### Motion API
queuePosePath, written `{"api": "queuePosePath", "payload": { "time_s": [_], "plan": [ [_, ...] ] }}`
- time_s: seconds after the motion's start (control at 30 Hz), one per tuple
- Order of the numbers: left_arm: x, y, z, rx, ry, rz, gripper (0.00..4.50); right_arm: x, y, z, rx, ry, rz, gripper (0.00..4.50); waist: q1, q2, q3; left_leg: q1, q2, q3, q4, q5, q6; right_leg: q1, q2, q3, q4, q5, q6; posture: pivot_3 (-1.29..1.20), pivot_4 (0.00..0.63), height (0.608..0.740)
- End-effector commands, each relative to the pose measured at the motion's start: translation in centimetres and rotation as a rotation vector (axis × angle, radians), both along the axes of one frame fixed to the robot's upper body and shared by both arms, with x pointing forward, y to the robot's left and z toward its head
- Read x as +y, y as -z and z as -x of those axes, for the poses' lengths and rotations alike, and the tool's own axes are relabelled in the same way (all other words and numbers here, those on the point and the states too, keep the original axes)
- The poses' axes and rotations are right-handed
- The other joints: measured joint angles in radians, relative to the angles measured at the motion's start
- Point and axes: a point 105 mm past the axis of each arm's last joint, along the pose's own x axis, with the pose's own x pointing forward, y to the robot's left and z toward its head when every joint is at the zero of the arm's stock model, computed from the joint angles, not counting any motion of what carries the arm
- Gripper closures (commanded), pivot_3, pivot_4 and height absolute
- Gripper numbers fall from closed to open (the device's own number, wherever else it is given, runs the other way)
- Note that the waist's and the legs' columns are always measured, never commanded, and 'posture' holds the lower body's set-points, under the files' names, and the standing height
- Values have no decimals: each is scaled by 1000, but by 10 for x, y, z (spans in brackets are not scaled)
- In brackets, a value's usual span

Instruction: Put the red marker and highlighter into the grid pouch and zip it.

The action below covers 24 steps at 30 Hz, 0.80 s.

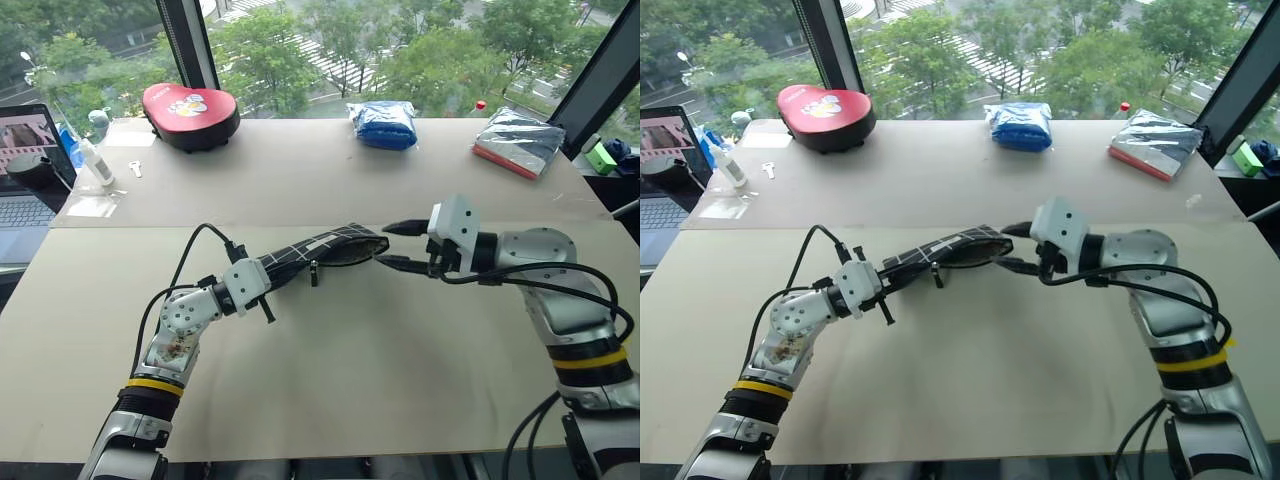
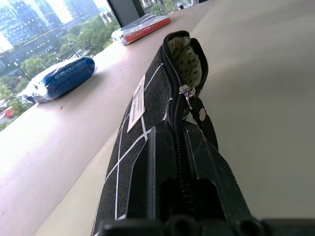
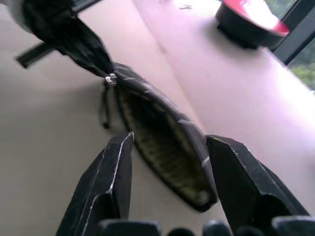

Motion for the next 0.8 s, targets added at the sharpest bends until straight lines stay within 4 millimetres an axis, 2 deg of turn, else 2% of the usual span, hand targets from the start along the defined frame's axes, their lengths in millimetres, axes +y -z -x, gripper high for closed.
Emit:
{"api": "queuePosePath", "payload": {
  "time_s": [0.03,0.13,0.17,0.3,0.5,0.8],
  "plan": [
    [-2,-11,0,-47,7,10,4500,18,-4,40,217,-120,-112,1886,0,0,0,0,0,0,0,0,0,0,0,0,0,0,0,0,150,740],
    [-2,-11,0,-46,6,12,4500,28,29,29,256,16,-64,1886,1,-1,0,1,0,0,0,0,0,0,0,0,0,0,0,0,150,740],
    [-2,-11,0,-46,7,12,4500,33,37,19,269,78,-60,1886,2,-1,0,1,0,0,1,0,0,0,0,0,0,0,0,0,150,740],
    [-2,-11,0,-47,7,12,4500,57,53,-4,293,204,-60,1886,2,-1,0,0,-2,1,1,1,-2,-2,-2,1,1,0,-1,0,150,740],
    [-2,-12,0,-53,6,12,4500,88,57,-23,264,241,-56,1886,2,0,0,0,-3,0,1,2,-3,-2,-1,0,1,1,-1,0,150,740],
    [-1,-12,-1,-54,6,9,4500,106,49,-37,225,244,-77,1886,-3,0,0,0,-3,0,1,2,-3,-2,-1,-1,1,1,-1,0,150,740]
  ]
}}
